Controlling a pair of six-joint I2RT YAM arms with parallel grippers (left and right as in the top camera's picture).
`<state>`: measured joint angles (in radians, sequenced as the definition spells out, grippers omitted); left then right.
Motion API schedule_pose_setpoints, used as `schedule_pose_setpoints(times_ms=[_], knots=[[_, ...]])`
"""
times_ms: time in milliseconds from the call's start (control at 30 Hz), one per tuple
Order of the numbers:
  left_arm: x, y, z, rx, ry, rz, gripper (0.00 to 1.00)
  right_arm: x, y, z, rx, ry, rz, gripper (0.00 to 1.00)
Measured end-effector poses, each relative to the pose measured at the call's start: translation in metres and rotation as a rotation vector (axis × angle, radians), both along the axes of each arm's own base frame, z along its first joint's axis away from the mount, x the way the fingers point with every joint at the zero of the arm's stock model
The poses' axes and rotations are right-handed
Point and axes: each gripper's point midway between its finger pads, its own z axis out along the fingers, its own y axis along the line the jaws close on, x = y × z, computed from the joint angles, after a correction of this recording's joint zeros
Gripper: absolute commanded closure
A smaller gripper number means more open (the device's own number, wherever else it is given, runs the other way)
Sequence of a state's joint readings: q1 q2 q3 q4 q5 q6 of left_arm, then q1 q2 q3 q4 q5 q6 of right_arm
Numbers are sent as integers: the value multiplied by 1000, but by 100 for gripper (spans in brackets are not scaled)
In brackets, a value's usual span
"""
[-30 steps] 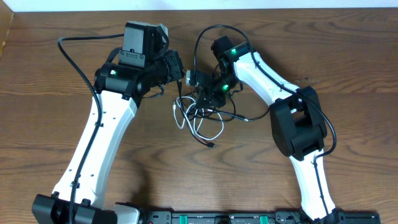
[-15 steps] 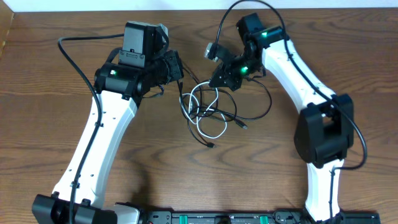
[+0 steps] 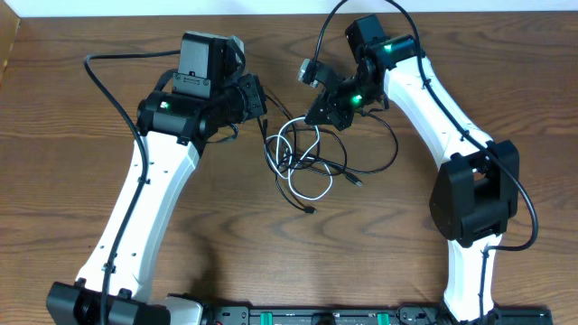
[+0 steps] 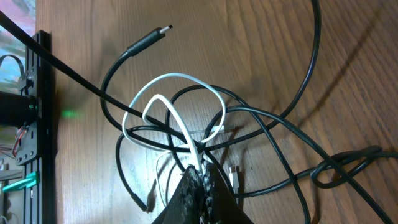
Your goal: Untangle cables
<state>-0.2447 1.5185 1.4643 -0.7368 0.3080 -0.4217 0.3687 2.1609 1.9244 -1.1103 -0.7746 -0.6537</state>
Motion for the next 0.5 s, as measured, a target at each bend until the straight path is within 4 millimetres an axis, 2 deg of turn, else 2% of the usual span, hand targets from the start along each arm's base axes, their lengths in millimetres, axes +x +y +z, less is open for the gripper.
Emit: schedule_pose_setpoints(times_ms=[500], knots=[[-1, 0, -1, 2, 7, 0, 92, 1, -2, -1, -5, 5, -7, 99]])
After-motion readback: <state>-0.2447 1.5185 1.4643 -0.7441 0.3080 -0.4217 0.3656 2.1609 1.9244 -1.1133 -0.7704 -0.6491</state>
